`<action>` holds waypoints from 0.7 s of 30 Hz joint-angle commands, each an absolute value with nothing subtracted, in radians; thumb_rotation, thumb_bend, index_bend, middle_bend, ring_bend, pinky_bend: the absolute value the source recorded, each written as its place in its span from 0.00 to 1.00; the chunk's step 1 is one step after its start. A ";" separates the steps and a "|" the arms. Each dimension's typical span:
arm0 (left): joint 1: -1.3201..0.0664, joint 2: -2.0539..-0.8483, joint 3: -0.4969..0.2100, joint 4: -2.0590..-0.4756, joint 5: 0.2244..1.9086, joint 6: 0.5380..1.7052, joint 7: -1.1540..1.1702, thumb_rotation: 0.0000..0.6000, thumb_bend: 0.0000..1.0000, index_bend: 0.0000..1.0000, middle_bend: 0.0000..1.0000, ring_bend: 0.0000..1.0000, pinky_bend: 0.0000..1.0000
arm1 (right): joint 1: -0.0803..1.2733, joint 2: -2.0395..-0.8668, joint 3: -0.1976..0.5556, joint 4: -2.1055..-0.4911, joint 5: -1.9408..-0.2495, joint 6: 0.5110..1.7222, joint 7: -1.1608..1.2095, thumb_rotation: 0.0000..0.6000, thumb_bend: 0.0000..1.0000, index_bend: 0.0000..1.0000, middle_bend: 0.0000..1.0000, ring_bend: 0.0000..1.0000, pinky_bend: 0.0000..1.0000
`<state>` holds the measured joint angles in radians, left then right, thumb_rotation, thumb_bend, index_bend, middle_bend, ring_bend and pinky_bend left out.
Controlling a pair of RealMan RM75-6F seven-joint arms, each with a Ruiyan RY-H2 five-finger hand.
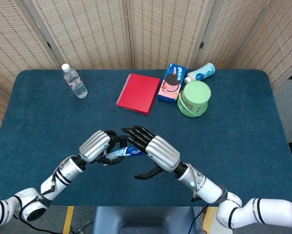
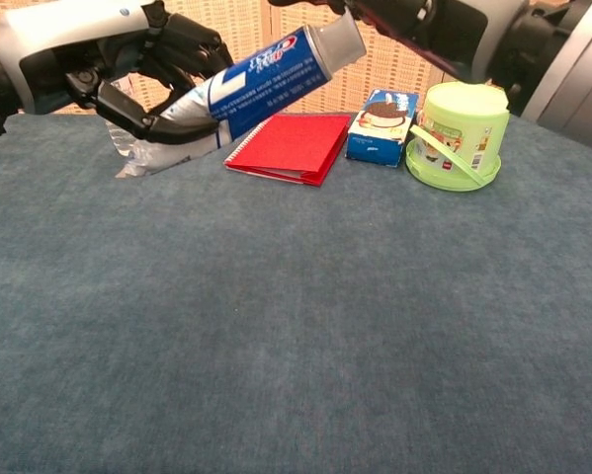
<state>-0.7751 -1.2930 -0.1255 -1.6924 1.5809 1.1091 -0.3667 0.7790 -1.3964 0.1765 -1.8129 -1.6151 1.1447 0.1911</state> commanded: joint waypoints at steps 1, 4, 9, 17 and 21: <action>-0.771 -1.295 -0.114 -1.677 1.583 1.104 -0.359 1.00 0.39 0.73 0.81 0.74 0.45 | 0.764 -1.374 0.171 -1.826 -1.627 1.165 0.198 0.02 0.00 0.00 0.00 0.00 0.00; -0.767 -1.301 -0.099 -1.646 1.589 1.096 -0.332 1.00 0.39 0.72 0.81 0.74 0.45 | 0.742 -1.328 0.167 -1.847 -1.640 1.193 0.200 0.02 0.00 0.00 0.00 0.00 0.00; -0.767 -1.329 -0.078 -1.567 1.586 1.068 -0.231 1.00 0.39 0.71 0.81 0.72 0.44 | 0.700 -1.250 0.157 -1.876 -1.653 1.235 0.188 0.02 0.00 0.00 0.00 0.00 0.00; -0.777 -1.373 -0.081 -1.524 1.417 0.935 -0.007 1.00 0.39 0.67 0.80 0.69 0.44 | 0.643 -1.166 0.138 -1.878 -1.646 1.271 0.182 0.02 0.00 0.00 0.00 0.00 0.00; -0.781 -1.392 -0.093 -1.535 1.308 0.889 0.092 1.00 0.38 0.65 0.76 0.67 0.44 | 0.619 -1.142 0.130 -1.871 -1.644 1.286 0.191 0.02 0.00 0.00 0.00 0.00 0.00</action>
<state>-0.7765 -1.3721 -0.0840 -1.5345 1.3730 0.9297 0.0298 0.6225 -1.1446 0.1321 -1.8730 -1.6443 1.2827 0.1882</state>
